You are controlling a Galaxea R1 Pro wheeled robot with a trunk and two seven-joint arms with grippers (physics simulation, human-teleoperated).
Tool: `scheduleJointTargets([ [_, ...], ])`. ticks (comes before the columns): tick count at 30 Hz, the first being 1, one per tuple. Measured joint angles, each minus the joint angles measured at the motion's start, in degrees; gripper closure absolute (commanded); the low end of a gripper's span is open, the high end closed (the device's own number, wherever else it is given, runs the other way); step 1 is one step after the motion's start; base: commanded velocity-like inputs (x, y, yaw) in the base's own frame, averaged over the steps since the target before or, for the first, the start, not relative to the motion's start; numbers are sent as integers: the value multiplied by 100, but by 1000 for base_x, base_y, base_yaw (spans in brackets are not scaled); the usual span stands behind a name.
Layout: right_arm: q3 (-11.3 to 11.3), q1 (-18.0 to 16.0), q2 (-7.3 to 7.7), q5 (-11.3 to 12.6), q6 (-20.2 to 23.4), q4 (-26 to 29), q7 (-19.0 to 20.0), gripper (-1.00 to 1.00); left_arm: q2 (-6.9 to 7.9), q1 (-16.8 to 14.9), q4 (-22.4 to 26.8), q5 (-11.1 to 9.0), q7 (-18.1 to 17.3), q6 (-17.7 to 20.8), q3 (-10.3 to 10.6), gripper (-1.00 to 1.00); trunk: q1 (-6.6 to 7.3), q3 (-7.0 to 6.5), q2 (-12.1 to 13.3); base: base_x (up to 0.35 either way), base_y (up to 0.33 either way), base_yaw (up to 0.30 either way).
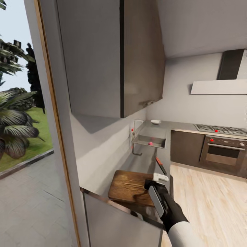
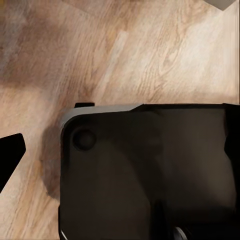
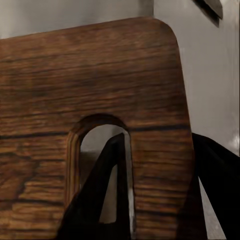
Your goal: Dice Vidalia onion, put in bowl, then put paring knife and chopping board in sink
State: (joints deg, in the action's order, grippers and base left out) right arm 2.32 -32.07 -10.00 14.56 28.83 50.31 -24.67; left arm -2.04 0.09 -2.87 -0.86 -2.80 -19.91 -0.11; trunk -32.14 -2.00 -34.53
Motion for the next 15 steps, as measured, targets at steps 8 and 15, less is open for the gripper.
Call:
scheduleJointTargets([
  [8,323,1,0,13,426,383,23,100,1,1,-10,-1,10,-34,4,-100,0,0,-1,0,-183,0],
  [15,431,0,0,-6,449,420,26,100,2,0,-8,0,6,-35,5,-100,0,1,-1,0,-169,0],
])
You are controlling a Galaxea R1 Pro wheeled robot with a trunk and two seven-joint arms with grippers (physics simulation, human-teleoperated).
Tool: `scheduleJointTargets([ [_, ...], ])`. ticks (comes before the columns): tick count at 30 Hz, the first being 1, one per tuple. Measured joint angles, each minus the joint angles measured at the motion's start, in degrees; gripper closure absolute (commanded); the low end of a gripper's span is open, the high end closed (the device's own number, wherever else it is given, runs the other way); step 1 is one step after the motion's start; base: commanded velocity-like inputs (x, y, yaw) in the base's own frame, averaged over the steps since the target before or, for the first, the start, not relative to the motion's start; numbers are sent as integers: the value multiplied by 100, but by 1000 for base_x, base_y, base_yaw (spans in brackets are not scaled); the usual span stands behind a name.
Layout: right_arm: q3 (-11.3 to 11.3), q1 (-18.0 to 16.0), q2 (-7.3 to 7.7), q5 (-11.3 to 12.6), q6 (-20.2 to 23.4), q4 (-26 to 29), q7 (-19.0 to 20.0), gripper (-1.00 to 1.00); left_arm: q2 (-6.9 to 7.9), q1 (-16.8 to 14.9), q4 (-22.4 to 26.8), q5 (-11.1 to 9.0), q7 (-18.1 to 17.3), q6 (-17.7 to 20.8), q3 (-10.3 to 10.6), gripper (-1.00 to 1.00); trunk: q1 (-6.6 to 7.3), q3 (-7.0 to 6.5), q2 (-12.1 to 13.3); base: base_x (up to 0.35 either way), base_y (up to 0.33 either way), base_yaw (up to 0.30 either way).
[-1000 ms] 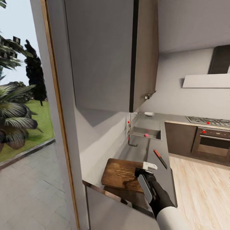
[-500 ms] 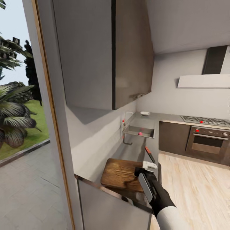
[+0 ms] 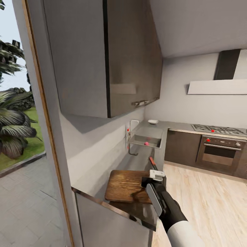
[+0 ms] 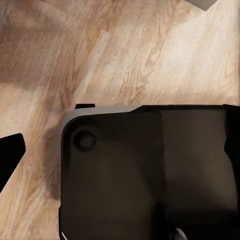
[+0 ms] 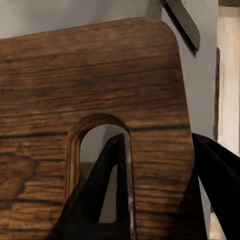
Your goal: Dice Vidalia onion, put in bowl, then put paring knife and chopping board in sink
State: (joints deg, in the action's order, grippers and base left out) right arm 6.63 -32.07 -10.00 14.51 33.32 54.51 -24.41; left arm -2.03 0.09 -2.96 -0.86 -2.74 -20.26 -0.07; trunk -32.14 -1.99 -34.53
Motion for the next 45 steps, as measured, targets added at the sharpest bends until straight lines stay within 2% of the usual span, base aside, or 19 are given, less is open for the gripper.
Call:
scheduleJointTargets([
  [8,7,0,0,-4,2,51,2,100,0,2,-1,0,-1,0,0,-100,0,14,0,0,-305,102],
  [12,13,0,0,-2,1,54,3,100,0,1,-27,0,-1,0,0,-100,0,34,0,0,-316,213],
  [18,147,0,0,1,1,54,3,100,-6,1,-42,0,5,0,0,-100,0,67,0,0,-317,226],
  [31,174,0,0,10,1,54,22,100,-17,2,-69,8,8,0,0,-100,0,133,0,0,-317,243],
  [32,175,0,0,22,1,54,70,100,-17,2,-69,8,8,0,0,-100,0,138,0,0,-317,248],
  [33,181,2,0,93,20,43,338,100,-21,-1,-75,8,11,0,0,-100,0,144,1,0,-317,248],
  [37,177,1,0,10,220,57,716,100,-26,2,-78,15,20,0,0,-100,0,162,0,0,-317,248],
  [45,175,-1,0,-20,260,62,833,100,-26,1,-79,16,25,2,3,-100,0,190,0,0,-317,241],
])
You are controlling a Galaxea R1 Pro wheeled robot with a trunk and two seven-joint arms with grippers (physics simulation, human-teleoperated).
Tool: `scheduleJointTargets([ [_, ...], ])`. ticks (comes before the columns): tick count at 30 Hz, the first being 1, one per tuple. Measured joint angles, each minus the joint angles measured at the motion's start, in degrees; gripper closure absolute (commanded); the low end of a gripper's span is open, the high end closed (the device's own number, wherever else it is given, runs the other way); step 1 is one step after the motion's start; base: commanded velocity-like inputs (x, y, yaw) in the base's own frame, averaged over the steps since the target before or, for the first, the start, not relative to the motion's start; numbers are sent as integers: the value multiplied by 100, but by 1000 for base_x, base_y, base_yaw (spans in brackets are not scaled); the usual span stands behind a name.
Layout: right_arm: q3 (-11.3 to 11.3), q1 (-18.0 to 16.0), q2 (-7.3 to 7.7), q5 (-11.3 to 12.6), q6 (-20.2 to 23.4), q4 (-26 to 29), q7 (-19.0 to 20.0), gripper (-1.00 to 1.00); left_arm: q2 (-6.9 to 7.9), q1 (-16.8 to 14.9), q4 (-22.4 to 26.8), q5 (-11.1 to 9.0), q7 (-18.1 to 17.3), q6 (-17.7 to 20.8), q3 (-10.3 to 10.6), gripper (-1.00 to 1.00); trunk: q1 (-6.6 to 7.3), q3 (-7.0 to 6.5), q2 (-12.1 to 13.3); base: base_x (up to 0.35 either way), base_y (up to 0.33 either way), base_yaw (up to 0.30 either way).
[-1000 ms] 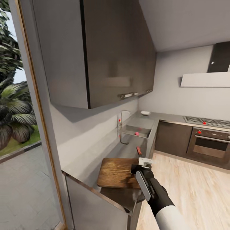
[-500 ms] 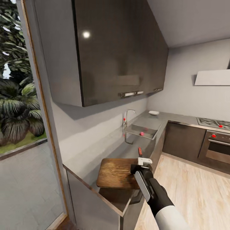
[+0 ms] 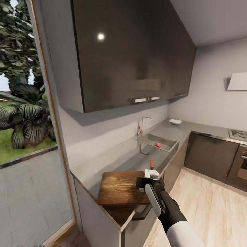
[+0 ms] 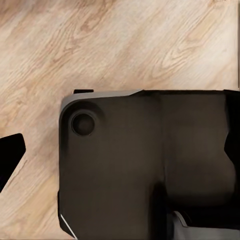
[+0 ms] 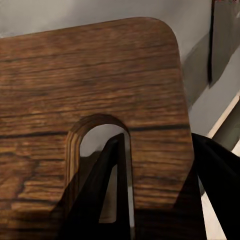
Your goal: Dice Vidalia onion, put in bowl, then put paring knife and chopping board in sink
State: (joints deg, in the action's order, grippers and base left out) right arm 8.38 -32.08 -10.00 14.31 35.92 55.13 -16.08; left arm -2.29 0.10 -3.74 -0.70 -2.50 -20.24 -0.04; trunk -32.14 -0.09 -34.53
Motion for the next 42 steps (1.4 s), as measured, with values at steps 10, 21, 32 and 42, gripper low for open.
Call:
scheduleJointTargets([
  [10,32,1,0,-3,2,0,185,100,0,0,0,0,0,6,6,-100,0,17,1,0,-317,228],
  [21,296,2,0,-3,2,-1,198,100,-11,2,0,7,7,8,13,-100,0,45,3,0,-317,223],
  [32,513,1,0,38,-16,179,551,100,-18,3,-1,8,16,8,12,-100,1,78,5,0,-317,193],
  [42,646,5,0,4,15,628,1033,100,-18,4,-1,8,18,8,-2,-100,1,97,7,0,-317,76],
])
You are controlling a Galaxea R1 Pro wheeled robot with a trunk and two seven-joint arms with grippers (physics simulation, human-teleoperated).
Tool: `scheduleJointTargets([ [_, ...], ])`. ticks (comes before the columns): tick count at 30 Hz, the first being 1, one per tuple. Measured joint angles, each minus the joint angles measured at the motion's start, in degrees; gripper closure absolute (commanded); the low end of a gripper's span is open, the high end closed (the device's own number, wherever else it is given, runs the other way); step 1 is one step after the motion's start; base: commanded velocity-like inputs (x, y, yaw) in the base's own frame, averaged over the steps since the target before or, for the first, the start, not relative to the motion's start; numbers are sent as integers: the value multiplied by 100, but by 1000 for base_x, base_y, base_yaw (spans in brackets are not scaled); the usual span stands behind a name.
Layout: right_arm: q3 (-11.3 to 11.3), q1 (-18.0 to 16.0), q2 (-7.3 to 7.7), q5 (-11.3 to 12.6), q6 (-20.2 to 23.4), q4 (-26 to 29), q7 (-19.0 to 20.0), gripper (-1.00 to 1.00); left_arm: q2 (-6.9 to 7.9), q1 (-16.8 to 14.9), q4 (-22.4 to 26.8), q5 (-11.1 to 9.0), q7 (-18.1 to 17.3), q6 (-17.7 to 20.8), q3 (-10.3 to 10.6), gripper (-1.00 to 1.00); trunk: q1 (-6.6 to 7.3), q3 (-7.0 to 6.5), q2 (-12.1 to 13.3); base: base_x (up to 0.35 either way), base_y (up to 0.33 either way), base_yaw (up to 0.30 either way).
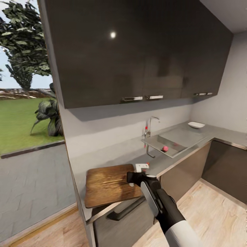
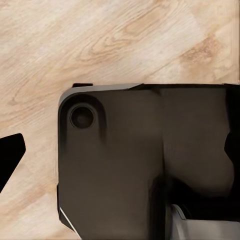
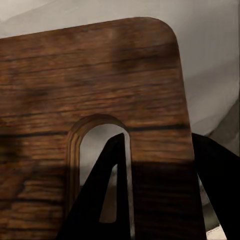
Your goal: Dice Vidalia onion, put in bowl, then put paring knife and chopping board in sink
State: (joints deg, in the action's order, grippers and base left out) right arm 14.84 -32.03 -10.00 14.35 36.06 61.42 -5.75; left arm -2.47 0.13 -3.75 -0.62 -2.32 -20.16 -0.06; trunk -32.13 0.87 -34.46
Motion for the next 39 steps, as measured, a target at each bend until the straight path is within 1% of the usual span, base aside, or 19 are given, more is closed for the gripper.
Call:
scheduleJointTargets([
  [1,14,-1,0,6,-1,10,31,100,0,-1,0,0,0,0,0,-100,0,0,-1,0,-317,2],
  [2,25,0,0,-35,6,13,50,100,0,-1,0,0,0,0,-1,-100,0,0,0,0,-317,1],
  [9,59,0,0,-6,7,20,249,100,0,-1,0,0,0,-2,-1,-100,0,0,0,0,-317,0],
  [11,123,0,0,3,9,20,280,100,0,-2,0,0,0,-4,-1,-100,0,0,0,0,-317,0],
  [14,384,1,0,25,9,18,312,100,0,-2,0,0,0,-3,0,-100,0,1,0,0,-317,0],
  [16,440,0,0,-8,12,20,320,100,0,-1,0,0,0,-3,-1,-100,0,0,0,0,-317,0],
  [18,477,0,0,10,10,21,360,100,0,0,0,0,0,-5,-1,-100,0,0,0,0,-317,0],
  [20,491,0,0,16,23,20,443,100,0,0,0,0,0,-3,-1,-100,0,0,0,0,-317,0],
  [21,509,2,0,78,116,8,681,100,3,-1,0,0,0,-2,-1,-100,0,1,1,0,-317,0],
  [22,503,-1,0,102,136,23,730,100,2,-1,0,0,0,-3,0,-100,0,0,-1,0,-317,0],
  [23,501,0,1,18,161,19,786,100,4,-2,1,0,0,-3,-1,-100,0,0,1,0,-317,0],
  [24,501,0,0,52,169,21,818,100,5,-1,0,0,0,-3,-1,-100,0,0,0,0,-317,0],
  [26,499,0,28,43,188,21,939,100,5,-1,1,0,0,-5,-1,-100,0,0,0,0,-317,0],
  [28,500,0,51,64,196,21,1178,100,6,-1,0,0,0,-4,-1,-100,0,0,0,0,-317,0],
  [31,501,0,62,53,200,22,1403,100,8,0,0,0,0,-3,-1,-100,0,0,0,0,-317,0],
  [39,506,-1,68,17,201,22,1530,100,9,-1,0,-4,0,-1,-1,-100,0,0,0,2,-316,0],
])
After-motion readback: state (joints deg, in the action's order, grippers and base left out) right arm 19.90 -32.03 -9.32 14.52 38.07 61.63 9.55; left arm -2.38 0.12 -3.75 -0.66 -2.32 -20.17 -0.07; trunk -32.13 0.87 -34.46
